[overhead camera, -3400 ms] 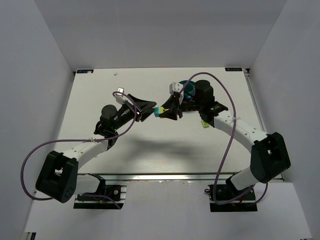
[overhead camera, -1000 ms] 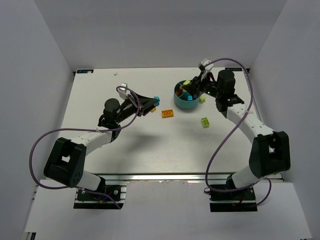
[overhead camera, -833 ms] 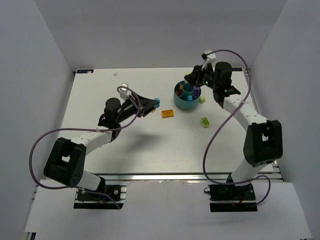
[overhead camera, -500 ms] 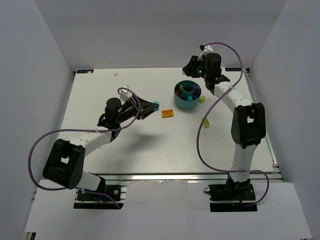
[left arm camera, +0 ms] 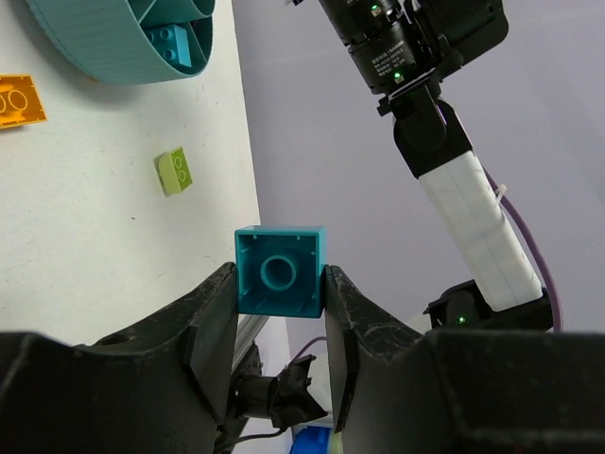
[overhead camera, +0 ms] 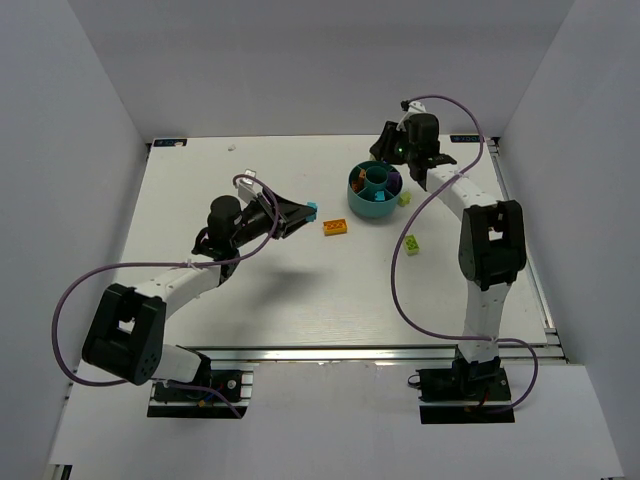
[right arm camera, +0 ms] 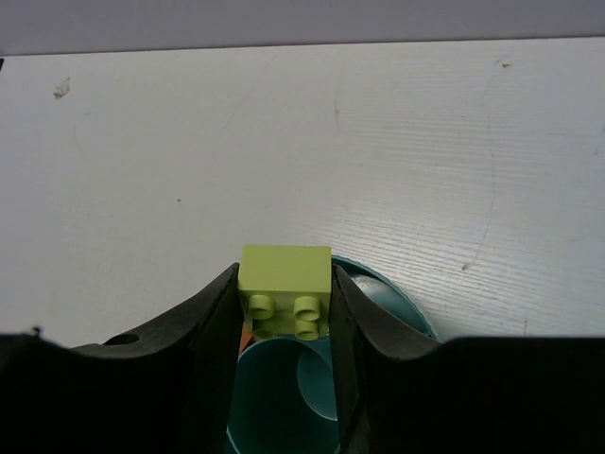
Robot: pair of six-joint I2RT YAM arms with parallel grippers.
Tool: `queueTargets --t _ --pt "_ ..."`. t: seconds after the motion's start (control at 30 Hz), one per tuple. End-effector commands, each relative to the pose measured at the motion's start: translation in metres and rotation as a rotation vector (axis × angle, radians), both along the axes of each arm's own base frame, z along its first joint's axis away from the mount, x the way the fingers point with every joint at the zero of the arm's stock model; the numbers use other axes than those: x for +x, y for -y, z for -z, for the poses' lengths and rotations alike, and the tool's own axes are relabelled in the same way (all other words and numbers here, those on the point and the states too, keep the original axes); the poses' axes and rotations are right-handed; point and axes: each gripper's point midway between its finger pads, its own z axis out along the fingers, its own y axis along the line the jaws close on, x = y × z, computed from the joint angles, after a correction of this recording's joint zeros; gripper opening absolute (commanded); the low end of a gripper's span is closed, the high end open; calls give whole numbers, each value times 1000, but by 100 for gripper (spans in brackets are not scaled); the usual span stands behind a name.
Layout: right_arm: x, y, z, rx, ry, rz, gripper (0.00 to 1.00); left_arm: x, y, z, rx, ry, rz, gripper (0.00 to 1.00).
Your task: Sort the legos into containers by color
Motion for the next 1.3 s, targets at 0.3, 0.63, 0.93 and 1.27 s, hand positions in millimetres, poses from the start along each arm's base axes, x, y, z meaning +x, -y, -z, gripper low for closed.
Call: queueTargets --t 0.3,0.63,0.93,1.27 --pt "12 4 20 -37 11 -8 6 8 3 -6 28 28 6 14" --pt "10 6 15 -43 19 -35 70 12 9 -8 92 47 32 15" --pt "-4 14 -36 -53 131 -117 89 13 24 -5 188 93 88 15" --pt "-137 -19 -93 18 455 -963 77 -4 42 15 362 238 165 16"
